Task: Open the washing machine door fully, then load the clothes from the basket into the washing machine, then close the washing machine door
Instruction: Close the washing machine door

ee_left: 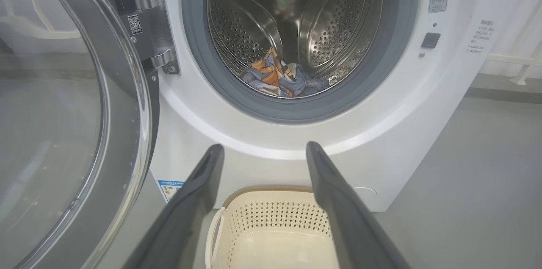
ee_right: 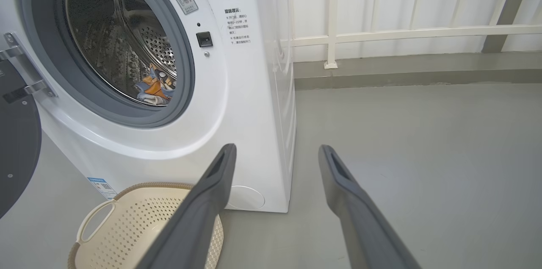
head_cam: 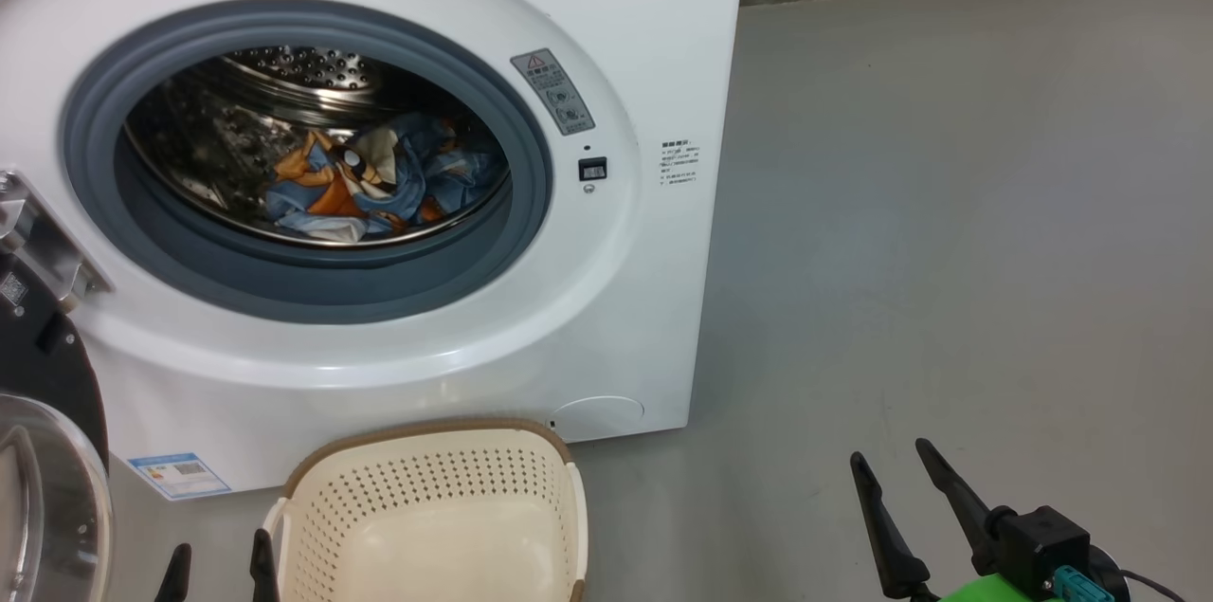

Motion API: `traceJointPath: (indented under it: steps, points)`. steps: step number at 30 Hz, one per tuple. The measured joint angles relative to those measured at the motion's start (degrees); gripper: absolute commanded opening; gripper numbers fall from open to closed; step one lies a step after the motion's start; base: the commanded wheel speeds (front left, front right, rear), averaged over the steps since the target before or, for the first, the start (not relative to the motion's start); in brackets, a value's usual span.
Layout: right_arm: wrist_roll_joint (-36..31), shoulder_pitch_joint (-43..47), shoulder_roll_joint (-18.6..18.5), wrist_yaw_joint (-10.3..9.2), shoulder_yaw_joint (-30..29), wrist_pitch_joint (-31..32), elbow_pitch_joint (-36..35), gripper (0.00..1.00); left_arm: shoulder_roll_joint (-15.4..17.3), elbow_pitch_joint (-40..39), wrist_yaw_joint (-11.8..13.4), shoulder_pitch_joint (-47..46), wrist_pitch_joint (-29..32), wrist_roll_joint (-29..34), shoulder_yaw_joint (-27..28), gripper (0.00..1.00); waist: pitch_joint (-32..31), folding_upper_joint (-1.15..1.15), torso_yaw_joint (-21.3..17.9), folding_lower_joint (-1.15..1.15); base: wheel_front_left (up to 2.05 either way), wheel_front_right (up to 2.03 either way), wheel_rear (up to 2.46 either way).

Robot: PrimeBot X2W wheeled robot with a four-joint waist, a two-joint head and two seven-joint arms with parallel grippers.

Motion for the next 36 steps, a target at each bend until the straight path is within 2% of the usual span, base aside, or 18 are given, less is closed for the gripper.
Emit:
traceJointPath:
  steps: [33,36]
  points:
    - [0.0,0.0,0.0,0.00,-0.1,0.0,0.0,1.00,-0.2,-0.8,-0.1,0.0,0.0,0.5,0.3,1.00,-0.2,0.00,-0.1,0.00,0.00,0.00,0.00]
    - [0.0,0.0,0.0,0.00,-0.1,0.0,0.0,1.00,-0.2,-0.7,0.9,0.0,0.0,0.7,0.4,1.00,-0.3,0.00,0.0,0.00,-0.27,0.26,0.01]
